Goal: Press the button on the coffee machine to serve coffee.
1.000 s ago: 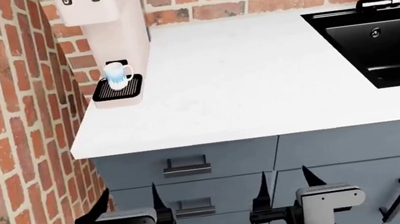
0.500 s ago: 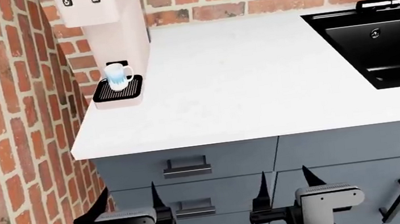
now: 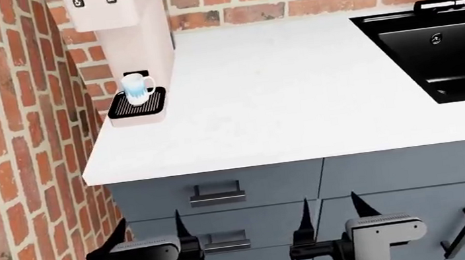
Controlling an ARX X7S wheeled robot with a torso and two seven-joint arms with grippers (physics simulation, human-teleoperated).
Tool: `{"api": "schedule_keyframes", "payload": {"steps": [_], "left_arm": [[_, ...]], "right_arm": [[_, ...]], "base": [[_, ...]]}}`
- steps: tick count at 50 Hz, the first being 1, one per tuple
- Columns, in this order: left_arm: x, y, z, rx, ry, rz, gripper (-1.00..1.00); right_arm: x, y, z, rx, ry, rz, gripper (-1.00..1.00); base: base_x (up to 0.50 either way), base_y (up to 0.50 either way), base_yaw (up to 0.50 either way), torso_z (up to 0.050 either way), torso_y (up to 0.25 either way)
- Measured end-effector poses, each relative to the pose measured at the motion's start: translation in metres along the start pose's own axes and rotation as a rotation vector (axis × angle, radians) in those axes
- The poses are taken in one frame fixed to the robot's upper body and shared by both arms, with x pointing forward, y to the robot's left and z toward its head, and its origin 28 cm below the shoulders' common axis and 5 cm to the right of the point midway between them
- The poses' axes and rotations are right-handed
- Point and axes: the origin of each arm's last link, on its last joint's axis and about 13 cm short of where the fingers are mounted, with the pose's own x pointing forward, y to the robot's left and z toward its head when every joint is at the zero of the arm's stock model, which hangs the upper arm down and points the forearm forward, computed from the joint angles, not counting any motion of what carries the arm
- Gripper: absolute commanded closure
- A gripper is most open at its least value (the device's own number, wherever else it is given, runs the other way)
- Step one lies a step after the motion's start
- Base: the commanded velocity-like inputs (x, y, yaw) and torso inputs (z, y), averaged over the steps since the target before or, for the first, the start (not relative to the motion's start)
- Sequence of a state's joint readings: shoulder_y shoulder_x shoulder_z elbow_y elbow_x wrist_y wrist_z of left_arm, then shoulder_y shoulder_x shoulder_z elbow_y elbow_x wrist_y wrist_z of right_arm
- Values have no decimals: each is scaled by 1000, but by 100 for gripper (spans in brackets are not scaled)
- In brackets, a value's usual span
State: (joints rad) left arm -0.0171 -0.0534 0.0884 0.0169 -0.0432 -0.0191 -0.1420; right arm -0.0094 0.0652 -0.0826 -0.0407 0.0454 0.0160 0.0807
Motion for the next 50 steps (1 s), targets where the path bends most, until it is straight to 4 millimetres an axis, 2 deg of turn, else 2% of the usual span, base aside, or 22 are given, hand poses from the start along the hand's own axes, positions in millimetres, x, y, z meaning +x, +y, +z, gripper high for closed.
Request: {"api": "schedule_keyframes", "payload": {"steps": [6, 22, 26, 39, 50], "left_arm": [[2, -2, 20, -34, -22, -6, -100], [7, -2, 80, -49, -72, -57, -100], [9, 0, 92, -47, -93, -60, -100], [9, 4, 110, -53, -105, -68, -100], [9, 6, 124, -27, -86, -58, -100]], "right_arm": [[3, 0, 17, -6, -28, 3, -100], [11, -11, 102, -74, -125, -15, -100], [12, -14, 117, -92, -138, -21, -100], [8, -19, 139, -124, -152, -33, -100], [7, -22, 150, -135, -153, -36, -100]], "base": [[0, 0, 0, 0, 0], [0, 0, 0, 0, 0], [0, 0, 0, 39, 0], [0, 0, 0, 49, 0], [0, 0, 0, 1, 0]]}}
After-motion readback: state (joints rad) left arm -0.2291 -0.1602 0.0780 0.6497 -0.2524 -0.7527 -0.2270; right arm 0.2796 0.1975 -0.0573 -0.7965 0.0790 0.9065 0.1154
